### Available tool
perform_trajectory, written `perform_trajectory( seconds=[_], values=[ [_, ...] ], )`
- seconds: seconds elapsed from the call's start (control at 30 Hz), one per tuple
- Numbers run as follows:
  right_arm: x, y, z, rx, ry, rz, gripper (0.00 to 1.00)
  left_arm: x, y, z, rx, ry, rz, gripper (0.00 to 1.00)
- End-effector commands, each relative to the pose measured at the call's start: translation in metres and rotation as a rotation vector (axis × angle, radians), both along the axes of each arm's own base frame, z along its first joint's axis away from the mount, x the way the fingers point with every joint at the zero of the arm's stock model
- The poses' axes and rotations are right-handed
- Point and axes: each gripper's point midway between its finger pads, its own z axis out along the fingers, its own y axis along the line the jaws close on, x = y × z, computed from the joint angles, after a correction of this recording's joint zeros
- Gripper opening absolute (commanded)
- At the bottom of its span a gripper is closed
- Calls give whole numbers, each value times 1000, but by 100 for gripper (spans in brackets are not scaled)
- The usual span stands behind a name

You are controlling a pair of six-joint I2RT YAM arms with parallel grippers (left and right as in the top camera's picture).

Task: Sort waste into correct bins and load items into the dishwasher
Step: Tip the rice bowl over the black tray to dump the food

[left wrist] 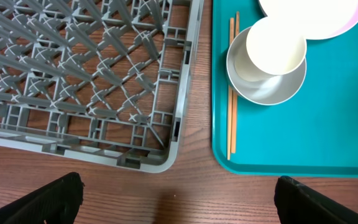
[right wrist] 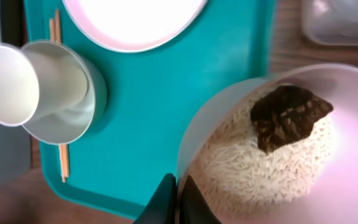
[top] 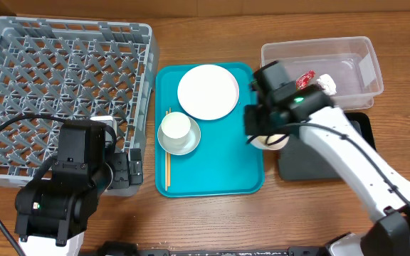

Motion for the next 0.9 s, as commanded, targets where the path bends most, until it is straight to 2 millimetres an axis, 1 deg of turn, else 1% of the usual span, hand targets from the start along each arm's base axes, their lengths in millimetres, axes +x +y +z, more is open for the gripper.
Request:
perform_trajectory(
  seconds=[0.0,0.17,0.33,0.5,0.67,0.8,0.87],
  values=[
    [8,-11,19,132,14,-22,4,3,4,8,-1,-27,32,100],
    [11,-37,11,284,77,-61,4,4,5,8,4,-34,36,100],
    [13,-56,5,495,69,-43,4,4,5,8,4,-33,36,100],
    [8,-80,-4,626,59,-76,4,4,5,8,3,-33,37,100],
    [2,-94,1,796,41,-108,4,5,5,9,1,-41,39,100],
    [1,-112,8,920,14,-173,4,5,5,9,1,-40,39,100],
    [1,-126,11,969,0,-222,4,5,5,9,1,-40,39,100]
  ],
)
